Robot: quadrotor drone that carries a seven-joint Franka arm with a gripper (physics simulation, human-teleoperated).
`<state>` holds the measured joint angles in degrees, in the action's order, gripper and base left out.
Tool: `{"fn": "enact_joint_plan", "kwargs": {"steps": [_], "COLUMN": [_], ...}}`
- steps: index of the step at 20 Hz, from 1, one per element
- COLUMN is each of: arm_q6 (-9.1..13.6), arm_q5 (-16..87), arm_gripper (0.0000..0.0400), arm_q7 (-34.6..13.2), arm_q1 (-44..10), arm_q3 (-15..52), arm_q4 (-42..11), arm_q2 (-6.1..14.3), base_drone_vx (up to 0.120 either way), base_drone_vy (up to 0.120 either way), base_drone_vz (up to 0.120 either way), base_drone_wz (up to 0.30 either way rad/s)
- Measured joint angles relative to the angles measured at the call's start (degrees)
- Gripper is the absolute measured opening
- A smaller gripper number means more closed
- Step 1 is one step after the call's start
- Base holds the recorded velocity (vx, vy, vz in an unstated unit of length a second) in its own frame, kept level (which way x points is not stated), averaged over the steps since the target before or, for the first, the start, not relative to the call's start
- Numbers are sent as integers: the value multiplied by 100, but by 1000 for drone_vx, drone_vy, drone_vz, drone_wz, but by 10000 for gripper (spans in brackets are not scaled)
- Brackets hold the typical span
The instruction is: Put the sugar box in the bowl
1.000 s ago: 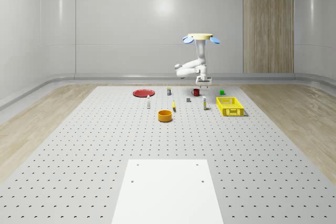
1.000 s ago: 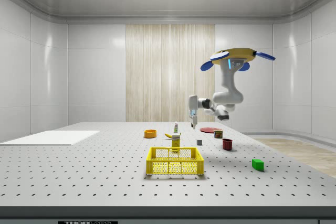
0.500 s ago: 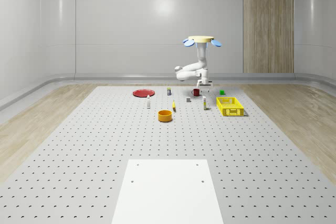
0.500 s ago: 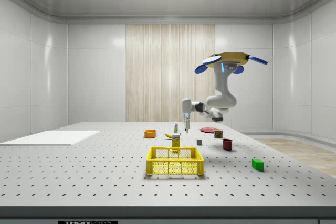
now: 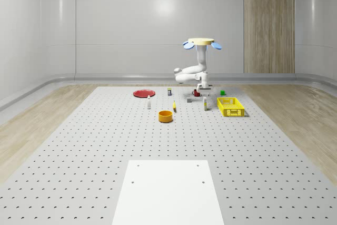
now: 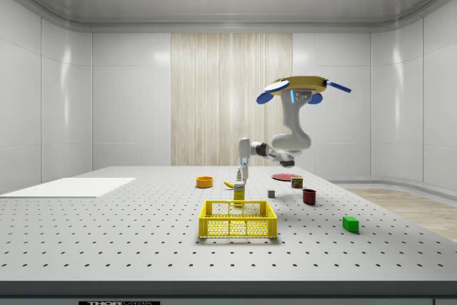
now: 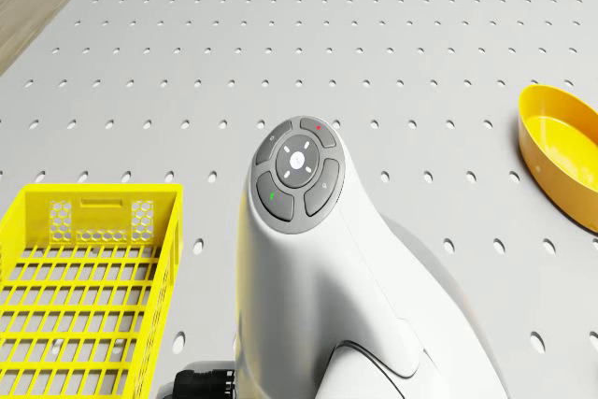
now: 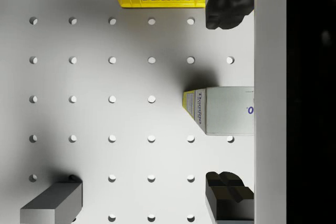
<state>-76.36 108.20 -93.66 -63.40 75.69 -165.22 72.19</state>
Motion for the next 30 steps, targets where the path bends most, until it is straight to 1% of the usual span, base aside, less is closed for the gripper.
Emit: {"fn": "enact_joint_plan", "kwargs": {"steps": [2, 5, 7, 9, 11, 14, 22, 23, 24, 25, 26, 27, 28, 29, 30], "arm_q6": [-44, -108, -150, -191, -231, -290, -518, -540, -560, -578, -596, -613, -628, -642, -653], "arm_q5": [-23, -56, -78, -99, -119, -149, -42, -38, -36, -36, -38, -40, -43, -45, -43], "arm_gripper": [400, 400, 400, 400, 400, 400, 400, 354, 298, 254, 220, 194, 175, 164, 163], "arm_q7": [-13, -31, -42, -54, -64, -80, -90, -92, -95, -98, -102, -105, -109, -109, -137], "arm_q1": [-14, -33, -46, -58, -70, -87, -111, -115, -119, -123, -128, -132, -136, -141, -146], "arm_q3": [12, 29, 40, 50, 61, 75, -82, -91, -97, -101, -104, -106, -106, -106, -105], "arm_q4": [3, 7, 10, 13, 15, 19, 55, 58, 61, 63, 65, 67, 68, 70, 70], "arm_q2": [47, 116, 162, 206, 249, 312, 497, 516, 534, 552, 569, 585, 601, 616, 632], "base_drone_vx": [120, 0, 80, 0, 0, 0, 0, 0, 0, 0, 0, 0, 0, 0, 0], "base_drone_vy": [-100, 0, 0, 80, 0, 0, 0, 0, 0, 0, 0, 0, 0, 0, 0], "base_drone_vz": [0, 0, 0, 0, -20, -107, 0, 0, 0, 0, 0, 0, 0, 0, 0], "base_drone_wz": [0, 0, 0, 0, 0, 0, 0, 0, 0, 0, 0, 0, 0, 0, 0]}}
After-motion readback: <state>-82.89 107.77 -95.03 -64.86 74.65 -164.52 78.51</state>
